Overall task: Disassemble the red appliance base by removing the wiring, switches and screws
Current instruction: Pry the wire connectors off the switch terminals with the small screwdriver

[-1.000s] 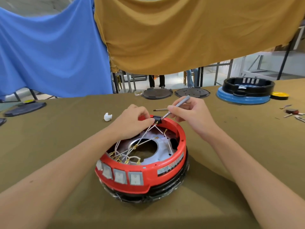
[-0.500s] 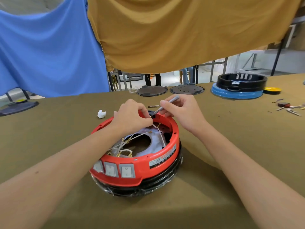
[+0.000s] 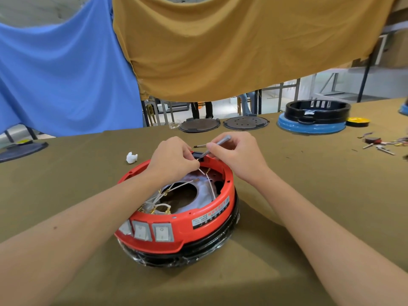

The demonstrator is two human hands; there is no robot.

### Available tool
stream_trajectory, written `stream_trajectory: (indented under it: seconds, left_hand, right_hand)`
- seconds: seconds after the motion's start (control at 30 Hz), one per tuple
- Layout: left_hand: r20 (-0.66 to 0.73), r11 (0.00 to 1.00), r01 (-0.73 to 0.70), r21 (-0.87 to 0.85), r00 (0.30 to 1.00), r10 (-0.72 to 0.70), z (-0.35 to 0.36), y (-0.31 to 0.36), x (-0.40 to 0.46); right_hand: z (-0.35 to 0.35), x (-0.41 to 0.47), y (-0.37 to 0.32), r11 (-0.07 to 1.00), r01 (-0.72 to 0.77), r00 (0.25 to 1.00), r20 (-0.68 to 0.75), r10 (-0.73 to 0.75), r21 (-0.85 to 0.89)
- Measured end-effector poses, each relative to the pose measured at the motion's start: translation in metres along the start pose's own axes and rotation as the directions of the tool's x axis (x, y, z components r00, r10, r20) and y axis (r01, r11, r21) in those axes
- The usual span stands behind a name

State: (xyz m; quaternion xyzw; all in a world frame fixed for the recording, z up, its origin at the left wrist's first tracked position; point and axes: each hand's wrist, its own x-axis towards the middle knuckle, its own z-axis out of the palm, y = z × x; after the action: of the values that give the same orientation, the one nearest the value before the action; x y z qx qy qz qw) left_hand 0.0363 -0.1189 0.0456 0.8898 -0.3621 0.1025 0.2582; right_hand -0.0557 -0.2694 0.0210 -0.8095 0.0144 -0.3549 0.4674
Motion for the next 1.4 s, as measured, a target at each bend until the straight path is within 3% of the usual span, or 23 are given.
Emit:
stream_trajectory:
  seconds: [0.3, 0.53, 1.03, 1.23, 1.4]
  left_hand:
    - [-0.028, 0.999, 0.013, -0.035, 1.000, -0.014, 0.0029, -0.0037, -0.0020]
    - [-0.008, 0.999, 0.021, -0.029, 1.000, -0.021, 0.0026, -0.0020, -0.0016]
    - [-0.029, 0.997, 0.019, -0.068, 0.999, -0.021, 0.0020, 0.0006, -0.0052]
    - [-0.035, 0.998, 0.010, -0.066, 0.999, -0.012, 0.0021, -0.0017, -0.0057]
    - [-0.051, 0.997, -0.011, -0.076, 0.999, 0.007, 0.0027, -0.0028, -0.0047]
  right_hand:
    - [0.0012, -0.0007, 0.0002, 0.985, 0.083, 0.997, 0.015, -0.082, -0.154]
    - [0.0015, -0.0008, 0.0001, 0.980, 0.088, 0.996, 0.050, -0.080, -0.177]
    - [0.0006, 0.0018, 0.0069, 0.999, -0.012, 0.999, 0.031, 0.011, 0.044]
    - [0.0003, 0.0003, 0.0014, 0.984, 0.094, 0.995, 0.057, -0.087, -0.152]
    - [0.0003, 0.0009, 0.0030, 0.986, 0.095, 0.995, 0.050, -0.088, -0.138]
